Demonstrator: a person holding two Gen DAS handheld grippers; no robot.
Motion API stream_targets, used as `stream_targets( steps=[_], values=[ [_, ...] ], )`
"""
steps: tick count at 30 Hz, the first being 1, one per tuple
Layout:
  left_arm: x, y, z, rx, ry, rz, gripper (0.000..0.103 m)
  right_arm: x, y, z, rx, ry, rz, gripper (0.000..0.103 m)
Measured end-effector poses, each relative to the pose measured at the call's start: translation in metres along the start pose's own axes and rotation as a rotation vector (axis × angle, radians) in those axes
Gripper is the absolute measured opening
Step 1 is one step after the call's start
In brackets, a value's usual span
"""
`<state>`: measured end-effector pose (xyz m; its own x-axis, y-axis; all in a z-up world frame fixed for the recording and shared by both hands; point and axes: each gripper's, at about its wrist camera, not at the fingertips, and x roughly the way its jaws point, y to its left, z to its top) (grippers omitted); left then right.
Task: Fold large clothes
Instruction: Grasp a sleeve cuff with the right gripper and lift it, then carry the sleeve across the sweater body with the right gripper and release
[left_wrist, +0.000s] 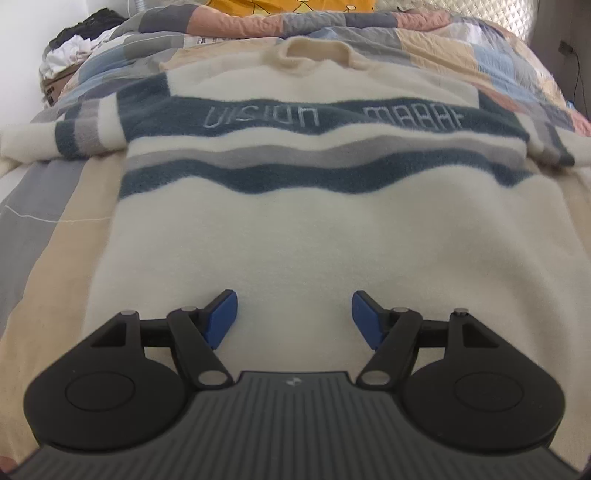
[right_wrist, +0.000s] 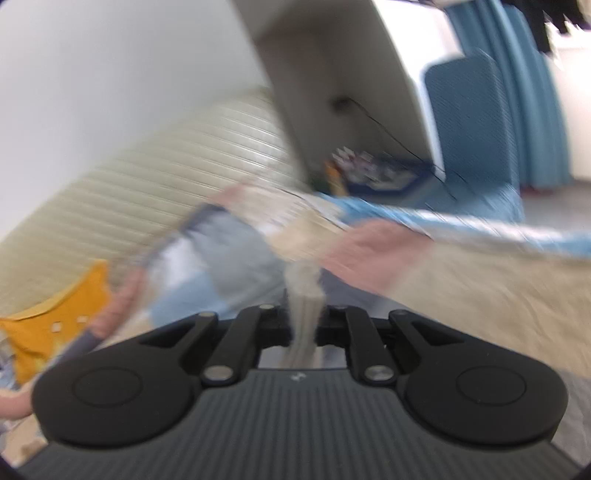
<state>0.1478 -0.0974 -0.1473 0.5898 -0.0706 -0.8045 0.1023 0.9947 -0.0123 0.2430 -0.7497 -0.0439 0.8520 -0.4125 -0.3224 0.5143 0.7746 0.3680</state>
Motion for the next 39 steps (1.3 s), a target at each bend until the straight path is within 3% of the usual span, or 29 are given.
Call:
stream_targets(
  steps=[9, 17, 22, 28, 34, 39],
  values=[
    [-0.033, 0.031, 0.002, -0.096, -0.076, -0.045, 0.073, -0.12, 0.162, 0.033, -0.219, -0.116, 0.327, 0.011],
    [-0.075, 0.067, 0.005, -0.216, -0.194, -0.113, 0.073, -0.251, 0.287, -0.006, -0.385, -0.151, 0.625, 0.011],
    [-0.098, 0.107, 0.001, -0.314, -0.256, -0.131, 0.073, -0.313, 0.345, -0.062, -0.469, -0.114, 0.74, 0.011],
    [-0.117, 0.153, -0.01, -0.454, -0.304, -0.158, 0.073, -0.368, 0.38, -0.164, -0.621, -0.047, 0.848, 0.011],
    [-0.125, 0.17, -0.014, -0.524, -0.345, -0.18, 0.074, -0.38, 0.391, -0.276, -0.689, 0.093, 0.847, 0.012],
    [-0.124, 0.176, -0.017, -0.544, -0.349, -0.203, 0.073, -0.381, 0.376, -0.36, -0.772, 0.224, 0.828, 0.012]
  ],
)
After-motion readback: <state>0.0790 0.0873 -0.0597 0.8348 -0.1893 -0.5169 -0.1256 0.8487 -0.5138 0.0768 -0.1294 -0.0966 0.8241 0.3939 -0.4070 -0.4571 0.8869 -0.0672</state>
